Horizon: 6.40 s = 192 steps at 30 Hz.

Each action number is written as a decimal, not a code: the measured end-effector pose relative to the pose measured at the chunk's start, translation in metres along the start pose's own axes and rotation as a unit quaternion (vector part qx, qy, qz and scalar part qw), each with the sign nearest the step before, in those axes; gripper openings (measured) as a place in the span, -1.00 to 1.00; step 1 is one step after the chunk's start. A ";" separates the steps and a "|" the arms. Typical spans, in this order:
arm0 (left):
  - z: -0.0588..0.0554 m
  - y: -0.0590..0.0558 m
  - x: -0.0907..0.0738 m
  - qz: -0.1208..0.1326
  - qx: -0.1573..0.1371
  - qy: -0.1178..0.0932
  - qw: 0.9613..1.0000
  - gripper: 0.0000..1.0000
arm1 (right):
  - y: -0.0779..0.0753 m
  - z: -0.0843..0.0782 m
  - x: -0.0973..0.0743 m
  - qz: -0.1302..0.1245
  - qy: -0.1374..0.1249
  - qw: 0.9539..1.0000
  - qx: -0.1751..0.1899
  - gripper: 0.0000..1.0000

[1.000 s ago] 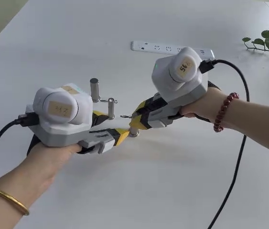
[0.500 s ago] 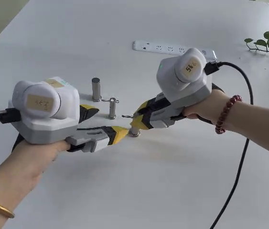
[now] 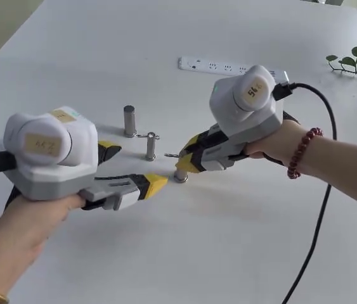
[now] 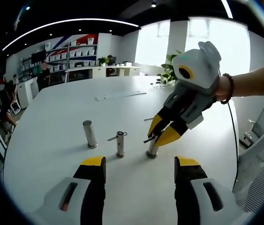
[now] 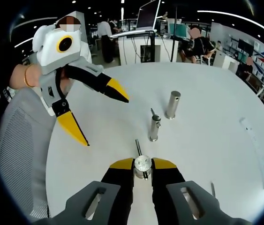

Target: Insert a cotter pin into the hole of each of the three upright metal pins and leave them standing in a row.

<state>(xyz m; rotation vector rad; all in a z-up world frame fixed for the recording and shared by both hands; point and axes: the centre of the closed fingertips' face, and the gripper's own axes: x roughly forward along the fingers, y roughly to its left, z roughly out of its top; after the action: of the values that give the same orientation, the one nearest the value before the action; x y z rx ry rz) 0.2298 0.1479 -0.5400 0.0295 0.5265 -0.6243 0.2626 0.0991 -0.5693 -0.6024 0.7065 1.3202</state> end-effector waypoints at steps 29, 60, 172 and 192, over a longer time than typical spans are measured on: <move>-0.005 0.000 0.002 -0.001 -0.007 -0.010 1.000 0.15 | -0.028 -0.004 -0.004 -0.008 0.010 1.000 0.005 -0.84; -0.001 -0.001 0.000 0.001 -0.002 -0.017 1.000 0.20 | -0.037 0.000 -0.009 -0.014 -0.006 1.000 0.022 -0.58; -0.003 -0.010 -0.022 0.029 0.007 -0.011 0.999 0.30 | -0.080 -0.034 -0.042 -0.154 -0.045 0.977 0.140 -0.84; -0.006 -0.011 -0.023 0.031 0.002 -0.015 0.999 0.29 | -0.016 -0.035 -0.055 -0.111 -0.045 0.987 0.105 -0.84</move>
<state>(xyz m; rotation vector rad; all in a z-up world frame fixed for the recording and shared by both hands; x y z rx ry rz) 0.2050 0.1529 -0.5324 0.0410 0.4938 -0.5637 0.2688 0.0350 -0.5505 -0.4354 0.6731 1.0444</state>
